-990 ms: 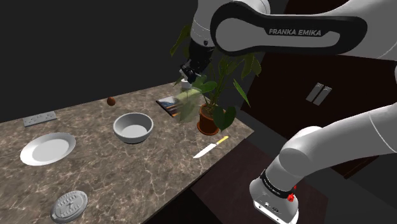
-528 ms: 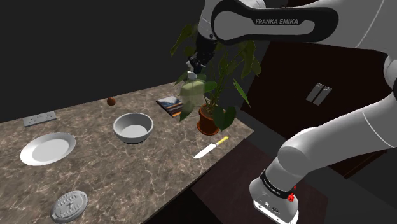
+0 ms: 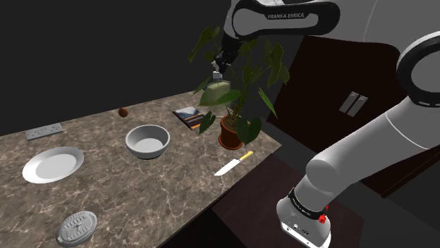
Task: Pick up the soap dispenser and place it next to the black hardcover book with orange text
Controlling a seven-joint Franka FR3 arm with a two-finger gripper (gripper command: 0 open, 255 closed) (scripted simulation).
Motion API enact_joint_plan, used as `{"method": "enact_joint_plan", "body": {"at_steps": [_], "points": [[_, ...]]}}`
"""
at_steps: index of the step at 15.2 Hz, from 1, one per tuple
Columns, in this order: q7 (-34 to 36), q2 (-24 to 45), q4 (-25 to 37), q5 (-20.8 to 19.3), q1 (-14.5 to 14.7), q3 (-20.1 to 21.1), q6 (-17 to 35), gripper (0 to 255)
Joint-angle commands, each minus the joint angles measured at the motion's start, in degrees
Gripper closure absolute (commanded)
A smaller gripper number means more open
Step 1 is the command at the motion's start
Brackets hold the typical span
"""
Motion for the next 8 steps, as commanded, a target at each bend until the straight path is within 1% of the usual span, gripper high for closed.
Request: {"method": "enact_joint_plan", "body": {"at_steps": [1, 8], "points": [[-2.20, 2.60, 2.52, -0.45, -1.05, -1.35, 0.29, 255], [-8.55, 12.87, 13.32, -1.44, -4.09, -4.89, 0.29, 255]]}}
